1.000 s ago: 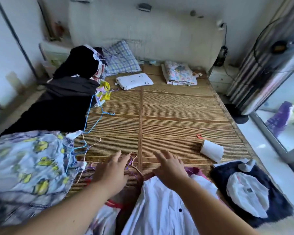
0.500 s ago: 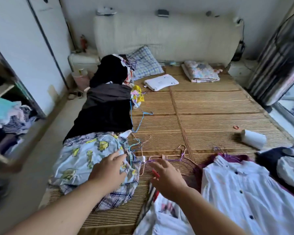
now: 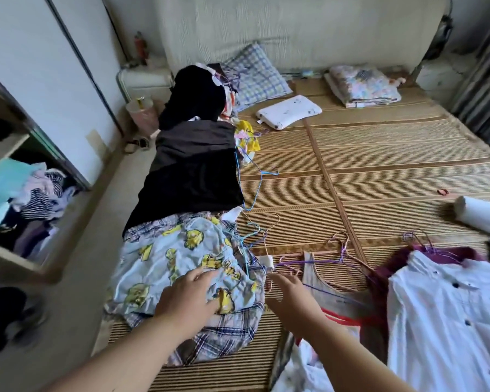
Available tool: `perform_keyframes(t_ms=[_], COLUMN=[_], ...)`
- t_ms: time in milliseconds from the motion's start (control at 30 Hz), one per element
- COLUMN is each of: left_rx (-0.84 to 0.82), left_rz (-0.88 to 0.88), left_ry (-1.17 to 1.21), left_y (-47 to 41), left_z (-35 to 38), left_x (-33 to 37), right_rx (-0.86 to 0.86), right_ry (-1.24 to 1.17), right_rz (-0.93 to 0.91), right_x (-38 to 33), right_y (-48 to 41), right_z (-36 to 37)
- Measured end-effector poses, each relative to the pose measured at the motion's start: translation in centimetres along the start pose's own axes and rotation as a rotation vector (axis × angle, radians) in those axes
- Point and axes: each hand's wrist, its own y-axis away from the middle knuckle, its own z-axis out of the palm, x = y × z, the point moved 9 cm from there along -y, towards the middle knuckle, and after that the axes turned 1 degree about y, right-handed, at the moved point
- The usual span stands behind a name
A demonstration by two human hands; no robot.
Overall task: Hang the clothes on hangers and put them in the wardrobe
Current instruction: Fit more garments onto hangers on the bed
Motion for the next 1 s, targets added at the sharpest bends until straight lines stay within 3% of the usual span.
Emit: perform_keyframes(t_ms=[267, 500, 767, 900, 1000], left_rx=[-0.063, -0.143, -0.255, -0.341, -0.373], left_rz=[-0.069, -0.082, -0.017, 0.055, 0.089], left_ry=[-0.002, 0.062, -0.034, -0.131, -0.133], left_y=[-8.2, -14.8, -21.4, -23.4, -23.7], left_z=[2.0, 8.1, 16.1, 19.3, 19.9], left_x=[-6.0, -11.3, -18.4, -20.9, -21.3], right_rx=[-0.051, -0.08, -0.006, 0.138, 0.113], right_ry=[-0.106, -0.164, -0.089, -0.002, -0.079], right_rz=[0.061, 0.124, 0.267, 0.334, 0.47], right_x=[0.2, 1.5, 3.9, 4.7, 5.4], right_y=[-9.8, -17.7, -25.0, -26.6, -26.6], right_z=[2.8, 6.8, 14.3, 16.2, 16.6])
